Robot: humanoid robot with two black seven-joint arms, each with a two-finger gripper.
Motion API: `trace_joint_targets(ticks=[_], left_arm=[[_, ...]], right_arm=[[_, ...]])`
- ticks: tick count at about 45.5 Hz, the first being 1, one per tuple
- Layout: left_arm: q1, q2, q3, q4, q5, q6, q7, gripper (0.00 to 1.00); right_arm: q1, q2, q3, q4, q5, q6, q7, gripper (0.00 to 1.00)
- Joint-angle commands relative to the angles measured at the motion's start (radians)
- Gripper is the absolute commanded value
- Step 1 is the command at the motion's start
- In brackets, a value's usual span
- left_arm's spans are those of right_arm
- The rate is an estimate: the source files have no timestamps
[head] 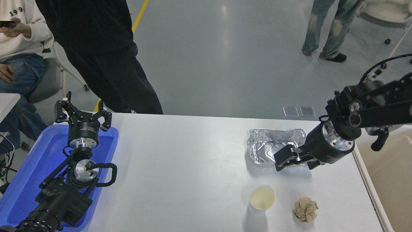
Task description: Pick up paper cup place in dustbin
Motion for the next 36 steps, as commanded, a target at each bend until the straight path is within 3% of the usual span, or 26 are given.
trace_joint_targets(ticks=[1, 36], left_arm=[[0.0, 0.0, 0.0, 0.0, 0.0, 0.0, 0.0, 0.99], [0.0, 0.0, 0.0, 0.0, 0.0, 0.0, 0.0, 0.99]], right_arm=[[-0.124, 0.034, 0.035, -0.035, -0.002, -0.084, 0.002, 1.0], [-0.377, 0.101, 0.081, -0.176, -0.046, -0.194, 0.008, 1.0]])
